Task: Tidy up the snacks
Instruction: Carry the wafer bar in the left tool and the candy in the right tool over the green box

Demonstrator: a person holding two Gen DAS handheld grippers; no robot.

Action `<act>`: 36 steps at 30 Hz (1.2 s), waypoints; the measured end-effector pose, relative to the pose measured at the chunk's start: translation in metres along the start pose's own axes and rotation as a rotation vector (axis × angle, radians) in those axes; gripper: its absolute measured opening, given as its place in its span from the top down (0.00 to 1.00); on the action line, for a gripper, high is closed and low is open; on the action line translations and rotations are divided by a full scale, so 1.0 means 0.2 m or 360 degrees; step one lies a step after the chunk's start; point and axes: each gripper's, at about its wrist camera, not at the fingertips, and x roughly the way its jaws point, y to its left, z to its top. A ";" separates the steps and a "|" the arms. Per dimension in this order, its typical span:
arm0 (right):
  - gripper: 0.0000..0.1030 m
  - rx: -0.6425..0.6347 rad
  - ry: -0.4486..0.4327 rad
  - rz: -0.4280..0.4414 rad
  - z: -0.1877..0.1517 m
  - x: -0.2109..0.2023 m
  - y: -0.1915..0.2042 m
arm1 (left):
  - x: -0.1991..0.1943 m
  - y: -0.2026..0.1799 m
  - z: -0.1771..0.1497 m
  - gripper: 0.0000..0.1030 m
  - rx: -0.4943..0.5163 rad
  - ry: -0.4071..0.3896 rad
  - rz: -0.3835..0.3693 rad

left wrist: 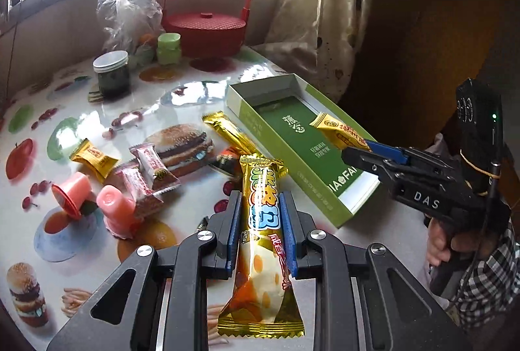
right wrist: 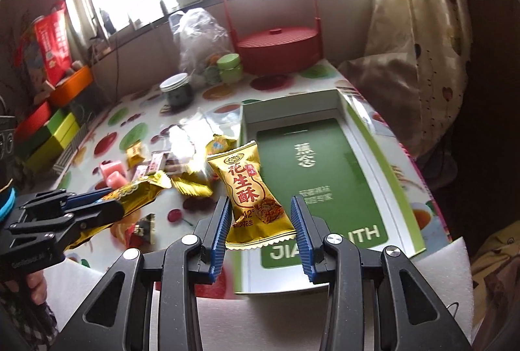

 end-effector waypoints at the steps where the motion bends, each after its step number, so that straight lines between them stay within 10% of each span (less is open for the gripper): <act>1: 0.65 0.0009 0.0000 -0.0003 0.00 0.00 -0.01 | 0.01 0.00 0.00 0.77 0.0003 0.0006 -0.0001; 36: 0.64 0.0115 0.0112 -0.0340 -0.01 0.15 -0.35 | 0.59 -0.36 0.29 0.77 0.0076 0.0114 -0.0151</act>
